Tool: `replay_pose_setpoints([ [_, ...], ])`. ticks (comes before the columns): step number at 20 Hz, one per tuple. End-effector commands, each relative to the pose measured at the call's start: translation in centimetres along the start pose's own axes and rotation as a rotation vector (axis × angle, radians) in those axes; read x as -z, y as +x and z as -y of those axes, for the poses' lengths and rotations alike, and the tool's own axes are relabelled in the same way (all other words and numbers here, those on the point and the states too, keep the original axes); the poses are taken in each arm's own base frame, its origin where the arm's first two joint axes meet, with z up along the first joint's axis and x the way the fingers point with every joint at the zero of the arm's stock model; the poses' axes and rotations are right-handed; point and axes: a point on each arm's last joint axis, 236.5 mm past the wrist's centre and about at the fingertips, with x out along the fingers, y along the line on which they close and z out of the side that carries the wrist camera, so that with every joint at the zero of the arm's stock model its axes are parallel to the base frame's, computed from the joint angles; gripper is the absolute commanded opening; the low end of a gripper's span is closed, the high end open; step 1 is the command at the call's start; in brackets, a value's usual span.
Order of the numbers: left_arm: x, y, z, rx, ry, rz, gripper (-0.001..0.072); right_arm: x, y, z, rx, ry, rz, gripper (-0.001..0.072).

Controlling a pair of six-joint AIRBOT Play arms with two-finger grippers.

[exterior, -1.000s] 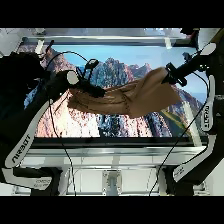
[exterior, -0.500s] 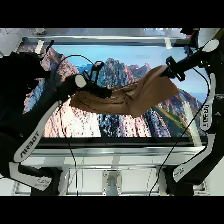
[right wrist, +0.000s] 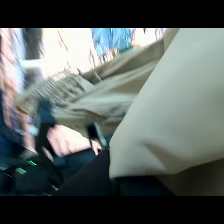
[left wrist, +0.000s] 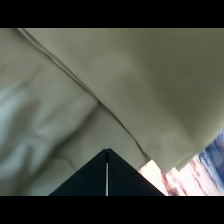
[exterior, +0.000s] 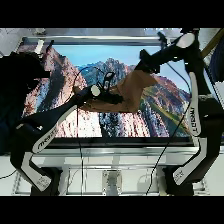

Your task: Fold the clothes and pants, and hang the long-sleeved shirts on hangers.

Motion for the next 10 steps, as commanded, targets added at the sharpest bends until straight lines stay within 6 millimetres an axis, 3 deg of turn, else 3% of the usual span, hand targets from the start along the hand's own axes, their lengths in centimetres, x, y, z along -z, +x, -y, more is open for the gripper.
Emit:
replay_pose_setpoints([
  [1,-3.4,-3.5,-3.0,-0.025,-0.051,0.082,0.0023,3.9,3.0,-2.5,0.059,-0.135,-0.102,0.0016],
  [3,-6.3,-9.0,-5.6,-0.052,-0.079,0.151,0.0023,6.4,4.8,-4.4,0.053,-0.187,-0.161,0.0016],
  [5,-9.0,-15.8,-8.2,-0.093,-0.1,0.245,0.0023,8.5,6.6,-7.2,0.028,-0.264,-0.185,0.0016],
  [8,-11.8,-25.9,-11.0,-0.179,-0.111,0.408,0.0023,9.5,9.9,-13.0,-0.055,-0.373,-0.097,0.0015],
  [10,-12.5,-31.0,-11.7,-0.221,-0.114,0.489,0.0023,10.1,12.5,-15.4,-0.096,-0.392,-0.054,0.0015],
])
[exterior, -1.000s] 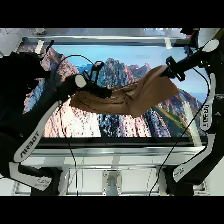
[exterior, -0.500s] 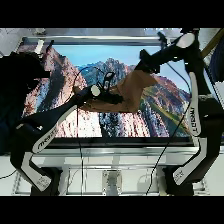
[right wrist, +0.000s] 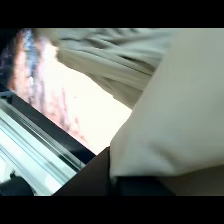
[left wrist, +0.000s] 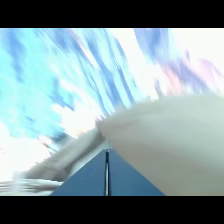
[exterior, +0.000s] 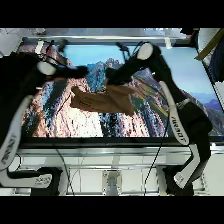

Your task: Fold the clothes and pants, and hang the long-sleeved shirts on hangers.

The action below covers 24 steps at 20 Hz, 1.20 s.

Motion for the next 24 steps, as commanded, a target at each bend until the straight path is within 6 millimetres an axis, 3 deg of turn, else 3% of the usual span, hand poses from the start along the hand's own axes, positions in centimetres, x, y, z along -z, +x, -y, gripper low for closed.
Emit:
replay_pose_setpoints([
  [1,-4.6,-8.4,-2.6,-0.074,-0.001,0.137,0.0023,-0.6,5.1,-4.7,-0.06,-0.057,0.079,0.0016],
  [3,-5.2,-10.9,-2.7,-0.086,0.006,0.158,0.0024,0.2,8.6,-6.8,-0.132,-0.017,0.067,0.0017],
  [5,-5.0,-12.0,-2.2,-0.083,0.037,0.152,0.0023,-0.3,11.4,-9.7,-0.229,-0.007,0.118,0.0047],
  [6,-4.8,-12.2,-2.0,-0.078,0.04,0.143,0.0023,-0.6,12.3,-11.0,-0.272,-0.022,0.151,0.0249],
  [7,-4.5,-12.1,-1.8,-0.073,0.04,0.129,0.0024,-0.8,12.8,-12.2,-0.31,-0.004,0.171,0.0399],
  [9,-3.9,-12.0,-1.6,-0.065,0.04,0.105,0.0024,-0.1,13.0,-13.0,-0.329,-0.044,0.161,0.0399],
  [11,-3.7,-12.0,-1.7,-0.066,0.041,0.098,0.0024,0.4,11.5,-12.3,-0.317,-0.092,0.12,0.0399],
  [12,-3.7,-12.0,-1.9,-0.076,0.047,0.095,0.0024,0.5,10.3,-10.8,-0.276,-0.152,0.094,0.0398],
  [13,-3.6,-12.0,-2.0,-0.082,0.051,0.09,0.0024,0.7,8.8,-7.8,-0.194,-0.18,0.054,0.0394],
  [14,-3.4,-12.0,-2.2,-0.09,0.057,0.082,0.0024,0.7,7.0,-4.1,-0.099,-0.192,0.011,0.0378],
  [17,-3.3,-12.0,-2.4,-0.097,0.062,0.077,0.0024,0.3,-0.3,9.4,0.225,-0.107,-0.065,0.0384],
  [18,-3.3,-12.0,-2.4,-0.096,0.062,0.077,0.0024,0.2,-1.7,12.4,0.242,-0.034,-0.067,0.0391],
  [19,-3.3,-12.0,-2.4,-0.096,0.062,0.078,0.0024,0.4,-2.2,14.6,0.215,0.055,-0.069,0.0461],
  [20,-3.3,-12.0,-2.4,-0.096,0.061,0.078,0.0024,1.0,-2.1,16.5,0.156,0.146,-0.085,0.0474],
  [24,-3.3,-12.0,-2.4,-0.096,0.061,0.077,0.0024,3.3,-0.2,21.1,-0.096,0.384,-0.159,0.0577],
])
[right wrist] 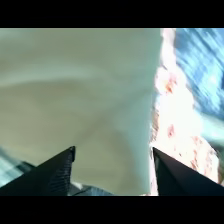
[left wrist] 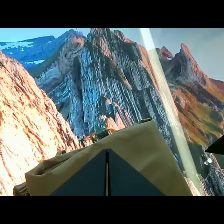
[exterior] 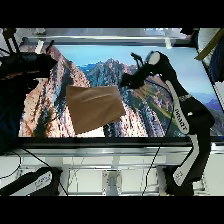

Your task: Fold the clothes and pants, and hang the long-sleeved shirts on hangers.

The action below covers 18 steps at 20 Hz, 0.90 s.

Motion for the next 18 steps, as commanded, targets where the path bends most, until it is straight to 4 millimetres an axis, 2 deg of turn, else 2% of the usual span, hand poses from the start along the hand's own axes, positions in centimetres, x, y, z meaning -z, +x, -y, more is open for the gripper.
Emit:
replay_pose_setpoints([
  [1,0.0,0.0,-0.1,-0.002,0.0,-0.001,0.0023,0.9,0.9,4.3,-0.168,0.178,-0.085,0.0592],
  [4,0.0,0.0,0.0,0.0,0.0,-0.001,0.0024,1.1,3.7,5.4,-0.194,0.171,-0.111,0.0606],
  [7,0.0,0.0,0.0,0.0,0.0,-0.001,0.0023,1.2,6.3,4.9,-0.19,0.165,-0.124,0.0606],
  [11,0.3,0.0,0.1,0.003,0.001,-0.013,0.0024,1.8,9.4,1.7,-0.262,0.167,-0.157,0.0606],
  [16,1.1,0.0,0.3,0.014,0.002,-0.047,0.0024,3.9,12.7,-3.8,-0.353,0.091,-0.22,0.0605],
  [17,1.1,0.0,0.3,0.015,0.001,-0.047,0.0024,4.3,13.0,-4.9,-0.368,0.079,-0.228,0.0595],
  [18,1.1,0.0,0.3,0.014,0.002,-0.047,0.0024,4.6,13.3,-5.7,-0.376,0.072,-0.232,0.0543],
])
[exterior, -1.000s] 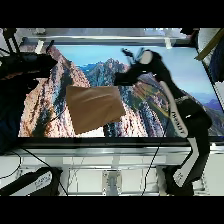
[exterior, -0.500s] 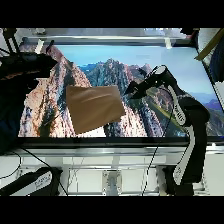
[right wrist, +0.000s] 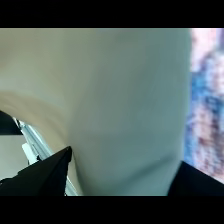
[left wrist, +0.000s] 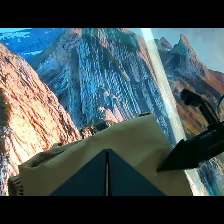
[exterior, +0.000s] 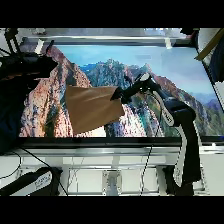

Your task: Fold the clothes and pants, and hang the long-sleeved shirts on hangers.

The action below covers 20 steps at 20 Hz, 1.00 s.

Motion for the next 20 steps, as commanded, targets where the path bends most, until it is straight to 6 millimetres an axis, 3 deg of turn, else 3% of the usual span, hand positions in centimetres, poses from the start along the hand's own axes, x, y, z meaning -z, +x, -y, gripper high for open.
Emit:
replay_pose_setpoints([
  [1,0.3,0.0,0.1,0.004,0.001,-0.013,0.0024,0.9,2.5,-3.0,-0.066,-0.034,-0.026,0.0441],
  [2,0.3,0.0,0.1,0.004,0.001,-0.013,0.0024,0.8,2.3,-4.1,-0.108,-0.028,-0.025,0.0192],
  [3,0.3,0.0,0.1,0.004,0.001,-0.013,0.0024,0.8,1.6,-5.0,-0.14,-0.036,-0.027,0.0033],
  [5,0.3,0.0,0.1,0.004,0.0,-0.013,0.0024,0.3,-1.3,-6.4,-0.151,-0.101,-0.008,0.0019],
  [7,0.3,0.0,0.1,0.004,0.0,-0.013,0.0024,-1.1,-6.6,-6.4,-0.071,-0.151,0.065,0.0018],
  [9,0.3,0.0,0.1,0.004,0.0,-0.013,0.0023,-2.3,-13.4,-4.2,0.09,-0.135,0.183,0.0018],
  [11,0.3,0.0,0.1,0.004,0.0,-0.013,0.0024,-1.8,-21.4,-0.9,0.255,-0.091,0.291,0.0018],
  [13,0.3,0.0,0.1,0.004,0.0,-0.013,0.0024,1.0,-29.3,3.3,0.41,0.01,0.353,0.0017],
  [16,0.4,0.0,0.1,0.004,0.001,-0.015,0.0024,6.7,-38.6,9.3,0.537,0.203,0.45,0.0017],
  [18,0.4,0.0,0.1,0.004,0.001,-0.015,0.0023,11.3,-43.1,13.4,0.571,0.348,0.515,0.0017],
  [20,0.4,0.0,0.1,0.004,0.001,-0.015,0.0023,16.5,-45.6,17.4,0.583,0.5,0.553,0.0017],
])
